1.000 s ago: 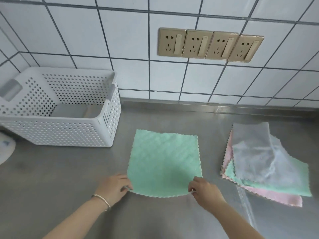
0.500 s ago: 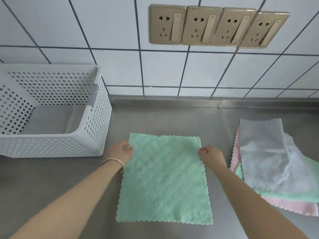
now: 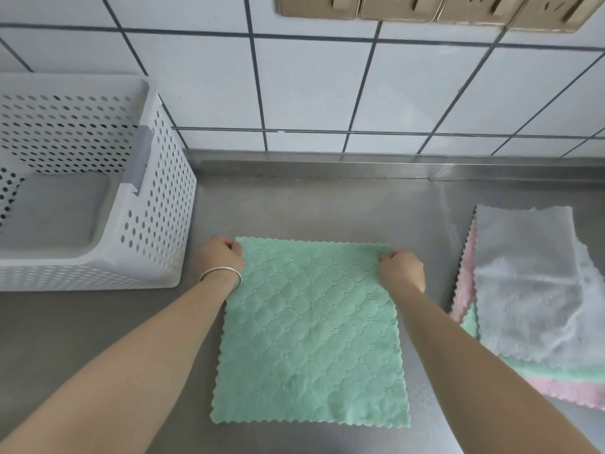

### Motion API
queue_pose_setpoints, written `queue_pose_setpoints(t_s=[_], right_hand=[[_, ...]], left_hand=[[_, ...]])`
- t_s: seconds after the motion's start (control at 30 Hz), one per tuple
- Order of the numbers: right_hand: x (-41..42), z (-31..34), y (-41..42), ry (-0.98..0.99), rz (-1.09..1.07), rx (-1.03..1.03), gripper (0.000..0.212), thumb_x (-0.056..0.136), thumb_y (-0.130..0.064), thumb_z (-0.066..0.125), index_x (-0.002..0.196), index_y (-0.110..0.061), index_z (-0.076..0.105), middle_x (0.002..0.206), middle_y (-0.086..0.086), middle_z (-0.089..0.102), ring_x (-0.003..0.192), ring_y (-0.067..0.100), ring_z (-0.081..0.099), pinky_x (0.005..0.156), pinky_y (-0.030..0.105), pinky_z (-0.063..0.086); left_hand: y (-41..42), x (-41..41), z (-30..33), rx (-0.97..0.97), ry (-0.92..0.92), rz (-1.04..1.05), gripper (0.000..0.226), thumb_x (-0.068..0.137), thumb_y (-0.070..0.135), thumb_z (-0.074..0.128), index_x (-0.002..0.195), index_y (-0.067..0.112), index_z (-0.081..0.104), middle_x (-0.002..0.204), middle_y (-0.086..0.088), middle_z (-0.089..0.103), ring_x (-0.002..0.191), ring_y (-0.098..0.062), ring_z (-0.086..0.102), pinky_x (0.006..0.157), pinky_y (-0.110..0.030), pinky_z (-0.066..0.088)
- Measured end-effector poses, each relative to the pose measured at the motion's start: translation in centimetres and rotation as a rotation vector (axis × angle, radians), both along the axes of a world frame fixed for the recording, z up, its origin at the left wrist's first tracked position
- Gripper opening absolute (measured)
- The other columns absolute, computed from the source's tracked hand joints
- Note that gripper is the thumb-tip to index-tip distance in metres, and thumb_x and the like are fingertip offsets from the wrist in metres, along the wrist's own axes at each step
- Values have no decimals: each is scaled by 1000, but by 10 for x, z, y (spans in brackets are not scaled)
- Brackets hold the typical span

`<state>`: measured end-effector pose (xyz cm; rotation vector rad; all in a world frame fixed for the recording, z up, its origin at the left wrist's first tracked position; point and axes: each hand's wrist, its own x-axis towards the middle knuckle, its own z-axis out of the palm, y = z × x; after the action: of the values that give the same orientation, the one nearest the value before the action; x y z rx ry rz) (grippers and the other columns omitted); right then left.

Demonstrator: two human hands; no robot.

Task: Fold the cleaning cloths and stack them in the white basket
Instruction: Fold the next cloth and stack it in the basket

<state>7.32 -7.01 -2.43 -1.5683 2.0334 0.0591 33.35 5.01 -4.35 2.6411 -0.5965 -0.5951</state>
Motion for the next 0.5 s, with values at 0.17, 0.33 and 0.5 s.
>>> queue_pose_setpoints(t_s=[0.17, 0.33, 0.5], right_hand=[[-5, 17, 14, -95, 2, -112, 24, 94, -23, 49, 112, -8, 43, 105, 16, 63, 97, 34, 59, 75, 36, 44], [-32, 31, 79, -127, 657, -307, 19, 91, -26, 54, 108, -17, 53, 94, -1, 63, 75, 14, 62, 62, 26, 53], [-60, 16, 167, -168, 1121, -440, 21, 69, -37, 62, 88, -28, 62, 89, -10, 61, 78, 11, 60, 59, 20, 51]], left_hand=[[9, 1, 5, -141, 74, 33, 18, 89, 29, 52, 92, 12, 57, 71, -4, 66, 72, -26, 65, 73, -36, 54], [68, -47, 39, -140, -25, -561, 8, 88, 26, 54, 95, 21, 55, 77, 10, 59, 72, -15, 59, 67, -27, 46], [151, -97, 27, -168, -152, -1103, 29, 67, 45, 50, 89, 28, 59, 84, 9, 62, 75, -12, 61, 66, -22, 52]])
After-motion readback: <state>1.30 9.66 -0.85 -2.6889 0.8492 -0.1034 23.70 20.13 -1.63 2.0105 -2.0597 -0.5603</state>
